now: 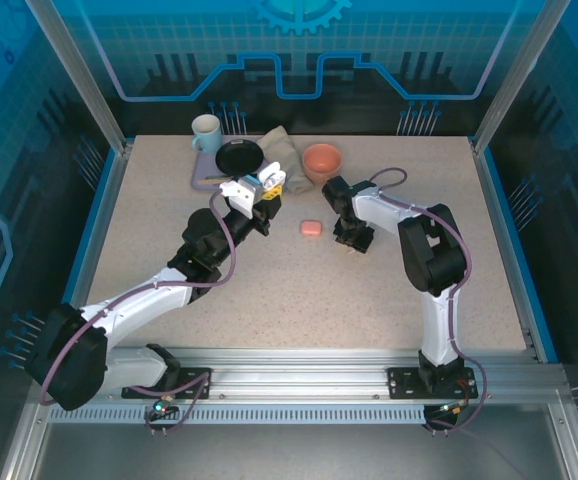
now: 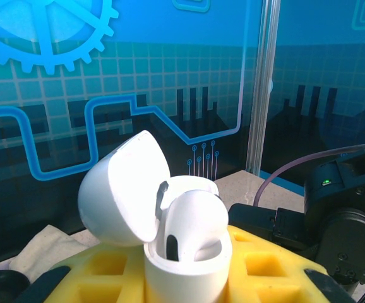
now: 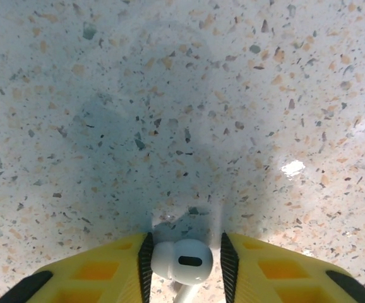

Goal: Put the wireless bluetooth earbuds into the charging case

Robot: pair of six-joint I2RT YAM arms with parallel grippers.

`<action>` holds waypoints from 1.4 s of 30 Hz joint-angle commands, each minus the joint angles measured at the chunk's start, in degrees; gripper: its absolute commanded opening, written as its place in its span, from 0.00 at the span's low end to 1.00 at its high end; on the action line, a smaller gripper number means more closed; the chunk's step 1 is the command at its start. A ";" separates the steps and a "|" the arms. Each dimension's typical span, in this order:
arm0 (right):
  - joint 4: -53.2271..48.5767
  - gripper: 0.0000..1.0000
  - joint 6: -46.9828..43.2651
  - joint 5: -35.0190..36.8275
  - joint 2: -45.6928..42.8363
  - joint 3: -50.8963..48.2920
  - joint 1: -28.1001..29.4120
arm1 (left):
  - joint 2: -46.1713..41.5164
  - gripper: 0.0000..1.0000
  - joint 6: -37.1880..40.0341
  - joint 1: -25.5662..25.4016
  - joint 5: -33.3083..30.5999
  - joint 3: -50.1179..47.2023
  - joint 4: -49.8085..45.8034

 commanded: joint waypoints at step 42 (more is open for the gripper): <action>42.58 0.27 -31.31 -0.12 -40.51 -22.97 2.98 | -0.82 0.00 -1.92 0.83 4.53 3.29 -1.23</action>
